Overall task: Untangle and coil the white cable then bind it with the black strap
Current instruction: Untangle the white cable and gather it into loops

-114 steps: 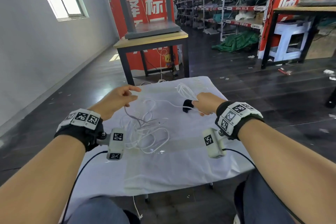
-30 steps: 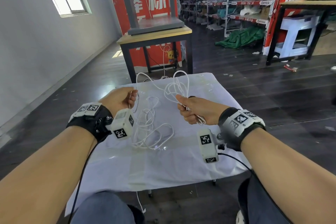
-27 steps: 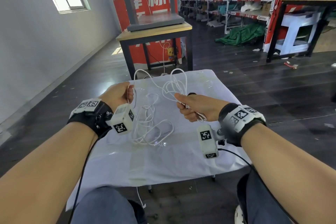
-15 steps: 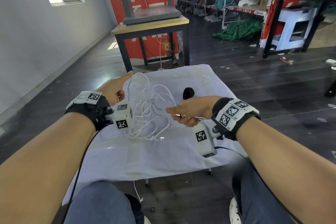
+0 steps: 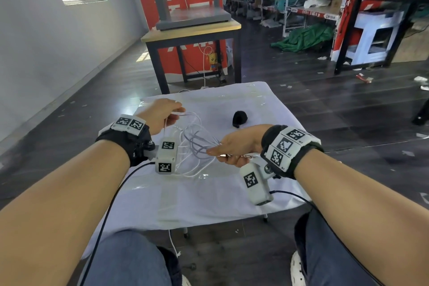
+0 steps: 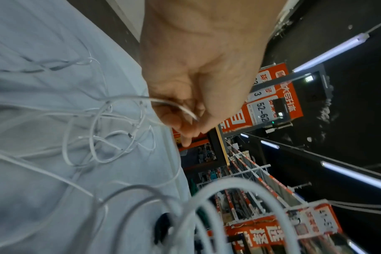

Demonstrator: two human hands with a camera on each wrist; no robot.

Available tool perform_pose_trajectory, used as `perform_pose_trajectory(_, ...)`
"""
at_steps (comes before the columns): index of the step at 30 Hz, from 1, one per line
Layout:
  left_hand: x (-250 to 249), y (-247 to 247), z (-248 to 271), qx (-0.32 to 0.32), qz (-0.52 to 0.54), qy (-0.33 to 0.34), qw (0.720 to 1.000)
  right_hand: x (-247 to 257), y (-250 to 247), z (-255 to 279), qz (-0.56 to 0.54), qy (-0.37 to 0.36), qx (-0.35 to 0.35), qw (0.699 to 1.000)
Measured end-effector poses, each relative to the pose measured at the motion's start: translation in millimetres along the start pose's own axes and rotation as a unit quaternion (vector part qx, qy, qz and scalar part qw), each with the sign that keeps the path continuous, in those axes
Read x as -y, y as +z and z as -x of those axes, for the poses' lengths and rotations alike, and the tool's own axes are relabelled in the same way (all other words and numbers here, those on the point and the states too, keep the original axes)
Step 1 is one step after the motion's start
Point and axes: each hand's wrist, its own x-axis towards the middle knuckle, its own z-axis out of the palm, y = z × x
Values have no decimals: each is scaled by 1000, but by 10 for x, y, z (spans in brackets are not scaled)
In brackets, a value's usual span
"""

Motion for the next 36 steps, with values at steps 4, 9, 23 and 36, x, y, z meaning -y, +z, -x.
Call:
perform_pose_trajectory(4, -15, 25, 186, 97, -40, 8, 994, -41, -46, -28, -89, -14, -60, 994)
perform_pose_trajectory(9, -55, -19, 370, 186, -39, 62, 980, -157, -71, -89, -136, 3, -122, 983)
perform_pose_trajectory(23, -145, 249, 554, 197, -633, 333, 670, -12, 35, -161, -74, -29, -134, 988)
perform_pose_trajectory(36, -31, 305, 458, 114, -676, 466, 560, -88, 18, -189, -142, -121, -160, 969)
